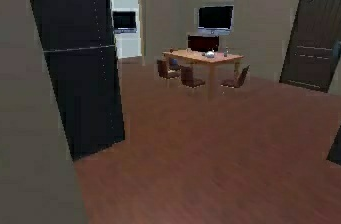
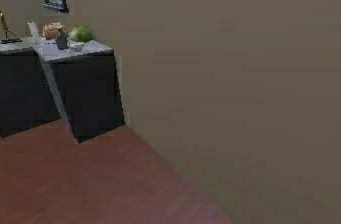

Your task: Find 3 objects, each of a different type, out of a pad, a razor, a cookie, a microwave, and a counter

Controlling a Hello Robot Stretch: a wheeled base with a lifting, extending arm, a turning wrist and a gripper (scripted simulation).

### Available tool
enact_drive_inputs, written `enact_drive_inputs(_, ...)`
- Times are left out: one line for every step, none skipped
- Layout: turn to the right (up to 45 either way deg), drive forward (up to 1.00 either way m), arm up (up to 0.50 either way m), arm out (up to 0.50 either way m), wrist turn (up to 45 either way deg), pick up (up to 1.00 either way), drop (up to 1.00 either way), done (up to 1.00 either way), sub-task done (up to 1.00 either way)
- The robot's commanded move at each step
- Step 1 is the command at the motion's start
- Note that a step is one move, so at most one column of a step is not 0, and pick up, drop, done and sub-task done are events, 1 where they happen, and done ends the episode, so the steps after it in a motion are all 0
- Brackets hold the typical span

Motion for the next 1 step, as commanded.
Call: enact_drive_inputs(0.0,1.00,0.00,0.00,0.0,0.00,0.00,0.00,0.00)
